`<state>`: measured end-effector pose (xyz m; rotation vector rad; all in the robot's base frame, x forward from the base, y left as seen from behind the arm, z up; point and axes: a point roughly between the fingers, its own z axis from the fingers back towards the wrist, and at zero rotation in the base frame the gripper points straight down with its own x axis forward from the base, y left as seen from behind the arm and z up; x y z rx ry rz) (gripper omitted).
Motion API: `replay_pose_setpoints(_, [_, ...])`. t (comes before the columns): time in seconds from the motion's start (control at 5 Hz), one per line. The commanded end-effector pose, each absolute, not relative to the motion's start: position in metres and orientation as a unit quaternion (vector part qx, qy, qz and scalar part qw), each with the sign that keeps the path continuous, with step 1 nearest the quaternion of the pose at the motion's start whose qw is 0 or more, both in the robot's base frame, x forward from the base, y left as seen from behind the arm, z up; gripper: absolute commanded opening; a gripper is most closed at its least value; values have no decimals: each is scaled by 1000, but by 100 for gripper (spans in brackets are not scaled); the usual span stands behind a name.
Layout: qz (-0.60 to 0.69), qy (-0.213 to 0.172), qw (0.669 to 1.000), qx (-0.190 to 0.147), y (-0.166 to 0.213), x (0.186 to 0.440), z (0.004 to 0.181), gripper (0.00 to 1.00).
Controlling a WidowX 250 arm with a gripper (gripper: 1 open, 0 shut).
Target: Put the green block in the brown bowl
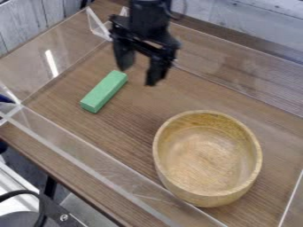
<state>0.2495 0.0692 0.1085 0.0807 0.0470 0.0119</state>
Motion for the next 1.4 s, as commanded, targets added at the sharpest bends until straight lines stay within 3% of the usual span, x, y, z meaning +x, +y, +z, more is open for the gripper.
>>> replay_pose_setpoints(0.0, [2,-10,998,69,95,259,107,100])
replay_pose_setpoints(0.2, [2,-18,996,89,107,264,94,100])
replay_pose_setpoints(0.6, [14,-17,994,104,141,275,94,100])
replay_pose_setpoints(1.0, [0,-5,996,93,145,272,89,100])
replay_pose_setpoints(1.2, [12,2,996,88,143,271,94,100])
